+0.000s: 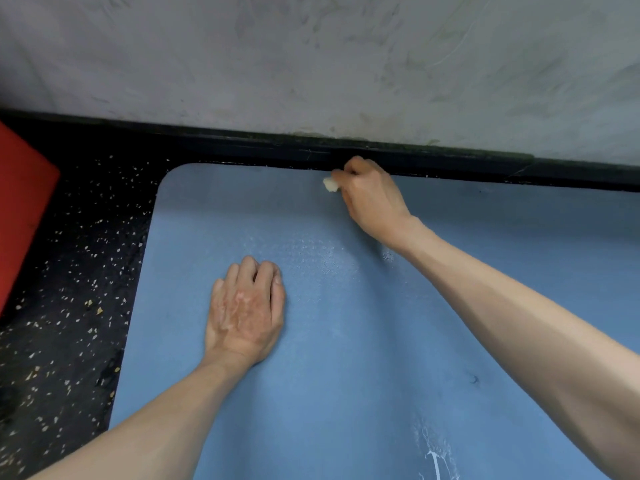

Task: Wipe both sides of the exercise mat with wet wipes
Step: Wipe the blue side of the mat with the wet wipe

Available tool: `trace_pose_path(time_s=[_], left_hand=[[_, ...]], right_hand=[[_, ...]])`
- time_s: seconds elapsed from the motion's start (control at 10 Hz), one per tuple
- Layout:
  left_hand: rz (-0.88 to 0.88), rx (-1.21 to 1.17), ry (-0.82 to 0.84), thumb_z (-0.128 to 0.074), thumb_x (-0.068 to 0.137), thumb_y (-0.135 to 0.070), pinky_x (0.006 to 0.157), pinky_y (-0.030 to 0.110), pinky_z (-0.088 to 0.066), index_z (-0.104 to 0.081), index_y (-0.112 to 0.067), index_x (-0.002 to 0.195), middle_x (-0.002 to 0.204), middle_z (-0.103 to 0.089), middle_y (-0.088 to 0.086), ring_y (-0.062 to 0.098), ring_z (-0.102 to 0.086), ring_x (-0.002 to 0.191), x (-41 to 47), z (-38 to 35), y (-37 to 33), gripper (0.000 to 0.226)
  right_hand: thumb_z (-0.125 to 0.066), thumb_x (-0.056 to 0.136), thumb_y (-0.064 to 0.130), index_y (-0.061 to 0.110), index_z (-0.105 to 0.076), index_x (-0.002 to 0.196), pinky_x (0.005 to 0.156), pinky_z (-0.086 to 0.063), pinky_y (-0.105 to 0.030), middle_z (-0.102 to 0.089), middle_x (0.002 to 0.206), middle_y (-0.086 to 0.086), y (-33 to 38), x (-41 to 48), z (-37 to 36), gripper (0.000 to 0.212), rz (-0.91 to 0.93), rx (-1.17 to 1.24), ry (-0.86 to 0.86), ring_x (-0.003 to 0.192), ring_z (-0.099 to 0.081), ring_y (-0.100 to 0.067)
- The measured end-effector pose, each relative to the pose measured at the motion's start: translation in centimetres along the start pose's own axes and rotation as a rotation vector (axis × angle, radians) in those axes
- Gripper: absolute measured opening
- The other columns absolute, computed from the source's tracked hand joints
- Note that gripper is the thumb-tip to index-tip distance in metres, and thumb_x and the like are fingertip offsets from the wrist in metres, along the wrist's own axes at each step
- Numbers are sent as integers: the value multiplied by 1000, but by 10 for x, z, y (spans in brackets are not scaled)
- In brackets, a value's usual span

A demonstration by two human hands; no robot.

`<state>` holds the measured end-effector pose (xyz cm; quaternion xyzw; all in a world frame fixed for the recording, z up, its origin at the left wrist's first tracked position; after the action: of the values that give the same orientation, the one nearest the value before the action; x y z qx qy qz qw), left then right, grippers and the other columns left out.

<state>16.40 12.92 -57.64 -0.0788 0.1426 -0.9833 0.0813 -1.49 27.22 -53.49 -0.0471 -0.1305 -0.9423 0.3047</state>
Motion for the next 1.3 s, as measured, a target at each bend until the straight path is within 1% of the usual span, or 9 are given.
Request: trace_pose_path(time_s=[0.1,0.2,0.3,0.4,0.6,0.8,0.9,1.1,1.3], left_hand=[[-4,-7,-6,-35,94,-31,62,41,-37,-56,-16,86,83,-49,5,28,-47,72,0,1,-1,26],[-2,1,2,-34,94,-31,63,42,-38,-56,-16,87,84,-50,5,29,-48,73,0,1,-1,27],[2,-6,5,-34,94,-31,62,41,-38,-56,-16,86,83,-49,5,28,-48,72,0,0,0,28],[2,-11,0,-33,95,-31,62,41,-38,-56,-16,87,84,-49,5,28,-48,72,0,1,-1,28],[0,-8,3,-33,95,-31,63,41,-37,-56,-16,87,83,-49,5,28,-47,72,1,1,0,29],[-10,2,-7,-33,95,-30,62,41,-36,-56,-15,86,83,-49,6,28,-47,72,0,1,-3,29],[-12,-3,-7,-33,95,-30,63,42,-36,-56,-14,87,84,-50,7,30,-48,73,0,1,-1,29],[-8,1,-6,-33,95,-30,63,41,-36,-55,-15,87,84,-49,6,28,-47,72,0,1,-2,28],[-11,5,-5,-33,95,-30,63,39,-34,-55,-15,87,84,-49,6,28,-47,72,0,1,0,28]], right_hand=[[-58,79,-7,-4,-63,87,46,-38,-31,-52,80,-19,33,-5,-8,10,165,37,60,67,-48,-31],[-58,81,-11,-2,-62,94,50,-40,-33,-53,89,-20,27,-7,-11,17,121,-54,121,78,-51,-33],[-52,86,-10,-1,-58,105,59,-38,-34,-50,102,-19,-7,-1,-4,23,-160,-127,32,89,-48,-34],[-59,84,-2,-3,-59,93,50,-31,-32,-52,87,-19,21,-19,-10,8,39,1,117,70,-47,-30],[-56,87,-6,-2,-66,103,57,-39,-32,-56,94,-21,-25,-13,-4,19,-174,-89,26,84,-54,-38],[-41,92,10,7,-69,95,60,-51,-39,-61,87,-15,-3,-49,2,29,101,69,159,74,-58,-37],[-53,88,-5,10,-71,105,68,-53,-38,-61,97,-16,-37,-31,5,29,-161,26,30,85,-60,-39],[-54,74,-12,0,-68,87,56,-48,-36,-59,81,-17,7,-86,5,23,103,119,135,67,-55,-35],[-48,89,1,6,-73,97,61,-38,-29,-58,84,-16,-31,-54,9,27,-183,46,-13,72,-57,-39]])
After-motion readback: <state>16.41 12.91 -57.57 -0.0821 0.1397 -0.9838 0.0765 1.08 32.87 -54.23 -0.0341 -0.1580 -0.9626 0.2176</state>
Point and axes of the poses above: each hand's wrist, its own x-axis towards the middle knuckle, its own z-axis out of the back of the hand, y = z × x, the point moved 5 cm from there along x, towards the middle knuckle
